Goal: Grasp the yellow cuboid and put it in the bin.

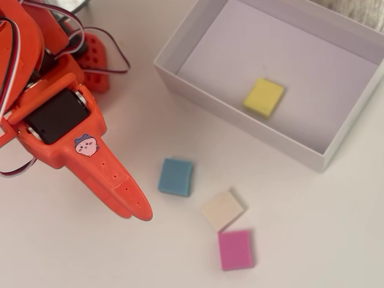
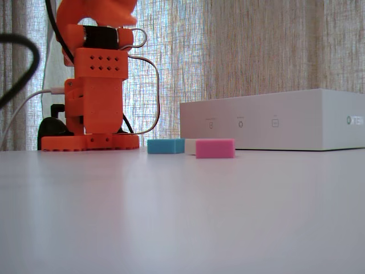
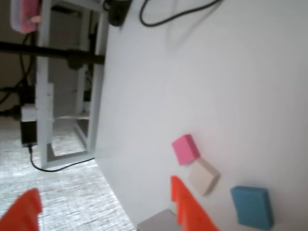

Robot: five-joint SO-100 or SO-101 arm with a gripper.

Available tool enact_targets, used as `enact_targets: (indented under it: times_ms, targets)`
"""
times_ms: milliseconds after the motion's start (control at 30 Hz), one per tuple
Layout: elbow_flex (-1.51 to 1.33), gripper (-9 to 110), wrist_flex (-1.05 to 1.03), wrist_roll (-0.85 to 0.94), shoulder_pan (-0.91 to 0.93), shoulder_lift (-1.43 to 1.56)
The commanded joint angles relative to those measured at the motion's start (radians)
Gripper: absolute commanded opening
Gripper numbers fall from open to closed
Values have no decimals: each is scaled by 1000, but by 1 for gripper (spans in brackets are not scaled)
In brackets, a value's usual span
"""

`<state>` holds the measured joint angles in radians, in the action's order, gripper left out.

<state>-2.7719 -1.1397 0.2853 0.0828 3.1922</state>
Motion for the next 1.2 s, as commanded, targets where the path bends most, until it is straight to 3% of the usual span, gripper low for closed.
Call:
enact_targets:
  times_ms: [0, 267, 533, 900, 1033, 1167]
  targets:
    - [-20, 33, -132, -6, 11, 63]
    - [-109, 29, -149, -5, 5, 117]
    - [-161, 11, -172, 5, -6, 117]
    - [-178, 3, -192, 12, -21, 117]
    - [-178, -8, -192, 12, -21, 117]
    - [-178, -8, -192, 11, -21, 117]
